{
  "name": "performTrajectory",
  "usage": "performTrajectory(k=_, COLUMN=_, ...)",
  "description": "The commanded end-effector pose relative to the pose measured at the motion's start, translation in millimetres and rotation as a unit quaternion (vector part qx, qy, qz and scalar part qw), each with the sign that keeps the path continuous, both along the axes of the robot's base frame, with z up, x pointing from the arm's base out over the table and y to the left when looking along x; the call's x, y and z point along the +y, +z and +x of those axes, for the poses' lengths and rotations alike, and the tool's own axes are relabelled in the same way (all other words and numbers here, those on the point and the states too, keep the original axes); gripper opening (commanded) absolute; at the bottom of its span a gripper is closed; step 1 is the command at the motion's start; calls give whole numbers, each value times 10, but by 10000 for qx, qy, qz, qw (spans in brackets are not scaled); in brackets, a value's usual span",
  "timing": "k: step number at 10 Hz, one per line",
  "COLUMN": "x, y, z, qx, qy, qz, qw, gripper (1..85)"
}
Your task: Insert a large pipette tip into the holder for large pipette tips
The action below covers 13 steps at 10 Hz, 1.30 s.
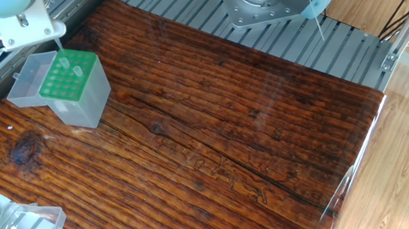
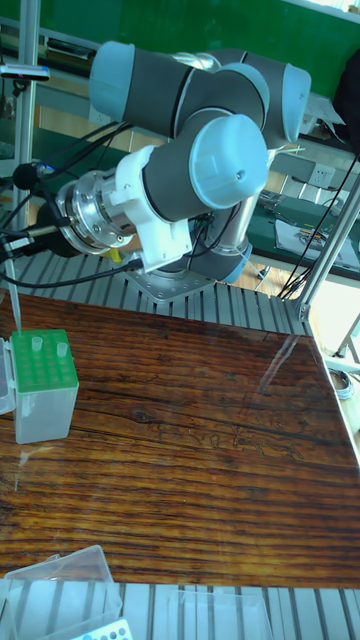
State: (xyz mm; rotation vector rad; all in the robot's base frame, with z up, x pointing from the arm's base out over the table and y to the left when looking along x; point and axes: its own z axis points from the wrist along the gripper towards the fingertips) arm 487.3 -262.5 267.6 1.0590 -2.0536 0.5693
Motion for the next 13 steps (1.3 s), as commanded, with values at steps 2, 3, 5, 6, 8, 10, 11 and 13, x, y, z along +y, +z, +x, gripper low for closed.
performTrajectory(k=2, x=75, y=-17, z=10, qx=6, qy=-39, qz=56, qw=10000, gripper=10)
performTrajectory(k=3, x=98, y=-26, z=10, qx=6, qy=-60, qz=57, qw=10000, gripper=10)
performTrajectory(k=5, x=147, y=-65, z=13, qx=-13, qy=-110, qz=43, qw=9999, gripper=10)
performTrajectory(k=6, x=147, y=-73, z=8, qx=-13, qy=-131, qz=13, qw=9999, gripper=10)
performTrajectory(k=8, x=113, y=-77, z=14, qx=-19, qy=-115, qz=-60, qw=9999, gripper=10)
performTrajectory(k=10, x=108, y=-75, z=13, qx=-14, qy=-121, qz=-83, qw=9999, gripper=10)
performTrajectory(k=11, x=114, y=-75, z=15, qx=-14, qy=-131, qz=-86, qw=9999, gripper=10)
performTrajectory(k=13, x=144, y=-72, z=23, qx=-9, qy=-137, qz=-79, qw=9999, gripper=10)
